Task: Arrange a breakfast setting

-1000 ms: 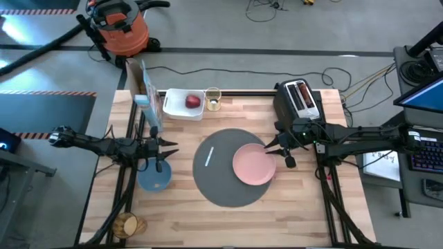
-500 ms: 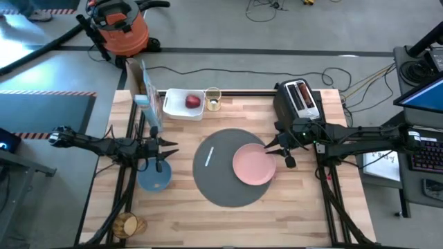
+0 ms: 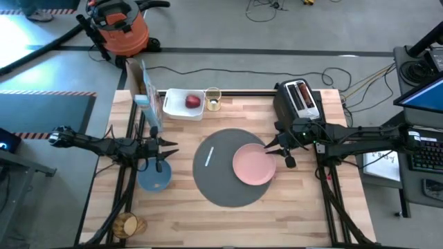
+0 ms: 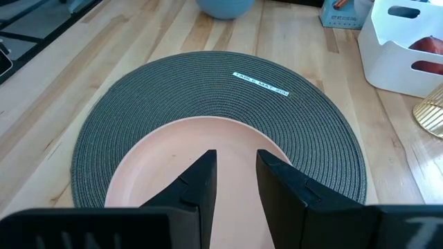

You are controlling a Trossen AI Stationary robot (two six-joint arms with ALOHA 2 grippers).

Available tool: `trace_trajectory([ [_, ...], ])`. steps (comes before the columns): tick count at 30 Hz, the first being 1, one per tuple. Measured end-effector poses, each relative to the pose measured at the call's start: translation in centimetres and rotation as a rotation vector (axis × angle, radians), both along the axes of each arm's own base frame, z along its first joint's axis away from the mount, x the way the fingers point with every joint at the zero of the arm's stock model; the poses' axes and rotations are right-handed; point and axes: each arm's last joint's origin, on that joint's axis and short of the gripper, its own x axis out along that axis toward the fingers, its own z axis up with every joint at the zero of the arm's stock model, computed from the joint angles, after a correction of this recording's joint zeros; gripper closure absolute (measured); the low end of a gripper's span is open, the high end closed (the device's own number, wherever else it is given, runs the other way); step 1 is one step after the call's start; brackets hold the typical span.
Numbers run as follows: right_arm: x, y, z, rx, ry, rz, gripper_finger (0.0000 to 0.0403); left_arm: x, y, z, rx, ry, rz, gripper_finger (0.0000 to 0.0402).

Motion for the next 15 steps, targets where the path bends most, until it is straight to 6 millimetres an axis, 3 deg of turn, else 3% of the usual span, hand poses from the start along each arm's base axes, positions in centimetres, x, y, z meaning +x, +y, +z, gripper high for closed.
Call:
trace_trajectory([
  [4, 0.2, -0.3, 0.2, -0.030, -0.020, -0.097, 0.0310, 0.0, 0.0, 0.0, 0.000, 0.000, 0.000, 0.0303],
  [10, 0.5, -2.6, 1.1, -0.538, -0.041, -0.752, 0.0310, 0.0, 0.0, 0.0, 0.000, -0.001, 0.000, 0.0303],
  [15, -0.6, -3.4, 1.7, -0.772, 0.069, -1.190, 0.0310, 0.0, 0.0, 0.0, 0.000, 0.000, 0.000, 0.0303],
])
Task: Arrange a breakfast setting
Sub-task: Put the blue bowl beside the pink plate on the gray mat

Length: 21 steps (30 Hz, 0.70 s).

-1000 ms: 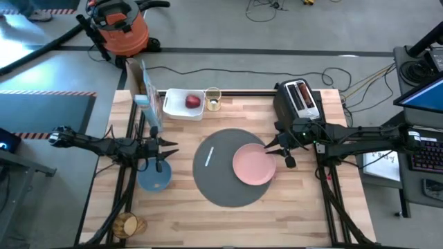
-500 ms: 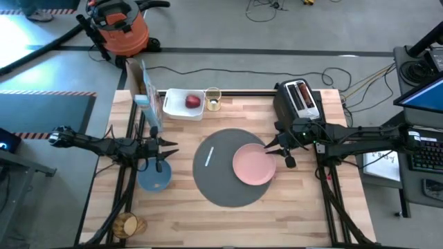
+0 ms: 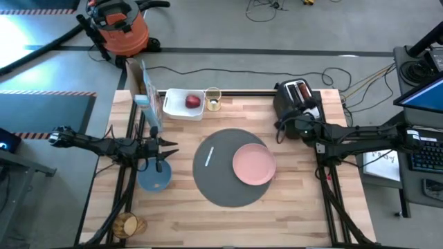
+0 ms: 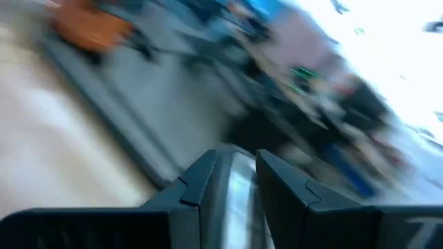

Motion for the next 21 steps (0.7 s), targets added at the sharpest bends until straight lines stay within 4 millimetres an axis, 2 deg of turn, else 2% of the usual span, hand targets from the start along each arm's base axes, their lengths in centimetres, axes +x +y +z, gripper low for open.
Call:
trace_trajectory([
  [4, -0.48, -0.12, 0.16, -0.055, 0.000, -0.168, 0.0310, 0.00, 0.00, 0.01, 0.000, 0.000, 0.000, 0.0303],
  [21, -0.47, -0.12, 0.15, -0.056, 0.001, -0.173, 0.0310, 0.00, 0.00, 0.00, 0.000, 0.000, 0.000, 0.0303],
])
